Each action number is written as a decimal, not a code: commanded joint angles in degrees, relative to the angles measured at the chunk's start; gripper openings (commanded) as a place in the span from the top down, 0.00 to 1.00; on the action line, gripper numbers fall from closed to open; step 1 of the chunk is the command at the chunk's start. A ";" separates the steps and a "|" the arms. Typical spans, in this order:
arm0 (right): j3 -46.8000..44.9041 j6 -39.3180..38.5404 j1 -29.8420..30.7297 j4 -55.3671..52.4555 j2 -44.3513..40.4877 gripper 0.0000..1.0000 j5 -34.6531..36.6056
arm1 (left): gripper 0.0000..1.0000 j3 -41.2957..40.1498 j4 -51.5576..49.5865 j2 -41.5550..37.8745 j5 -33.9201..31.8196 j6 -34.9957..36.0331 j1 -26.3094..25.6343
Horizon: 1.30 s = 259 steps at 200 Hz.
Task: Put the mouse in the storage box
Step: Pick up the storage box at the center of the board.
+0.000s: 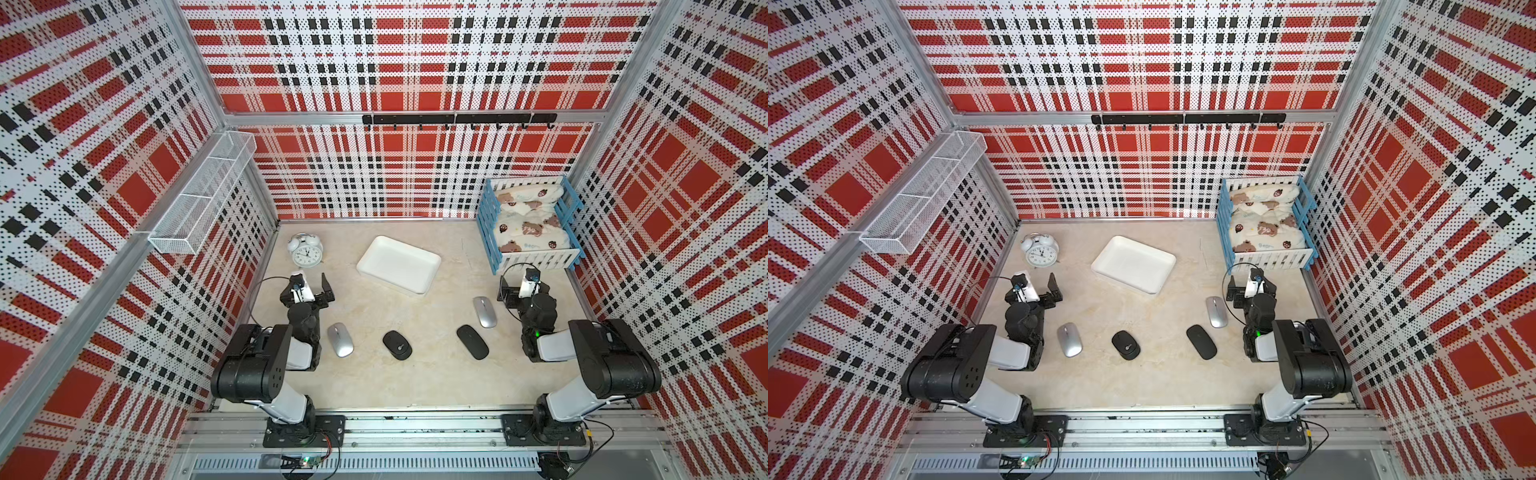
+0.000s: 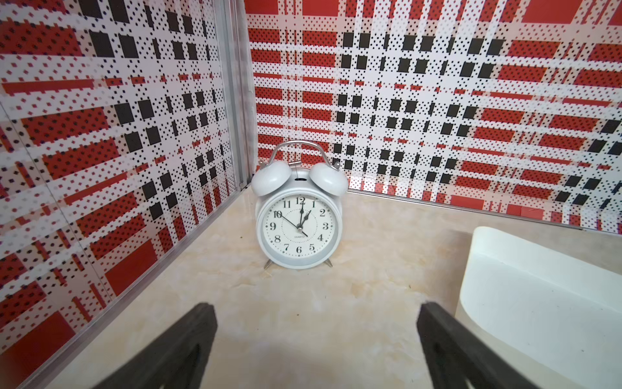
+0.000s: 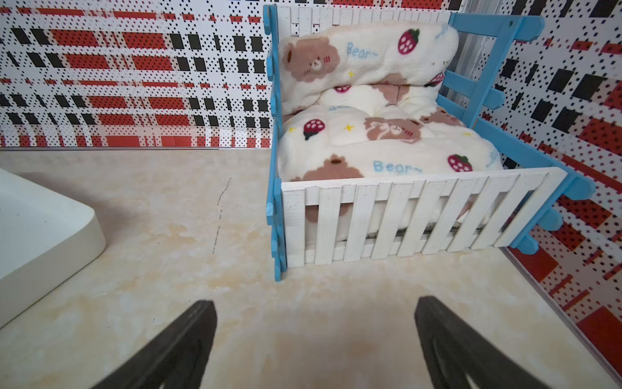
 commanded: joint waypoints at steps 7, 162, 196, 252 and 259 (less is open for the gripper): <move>-0.05 0.38 0.28 -0.02 -0.86 0.00 -0.35 | 0.01 0.04 0.15 -0.79 0.17 -0.05 -0.15; 44.20 30.91 13.04 -62.19 -2.29 0.24 -13.54 | 0.21 62.76 -65.37 3.54 8.14 -7.54 -11.64; 57.11 34.85 19.44 -73.46 8.66 0.18 -4.74 | 0.10 93.74 -89.50 25.38 19.39 -2.74 -15.16; 71.51 39.91 21.86 -85.35 22.24 0.22 -4.46 | 0.20 111.81 -102.96 41.68 18.25 -2.56 -13.60; 72.58 40.39 22.03 -86.62 23.20 0.23 -3.53 | 0.20 112.53 -103.26 42.51 17.63 -3.35 -13.42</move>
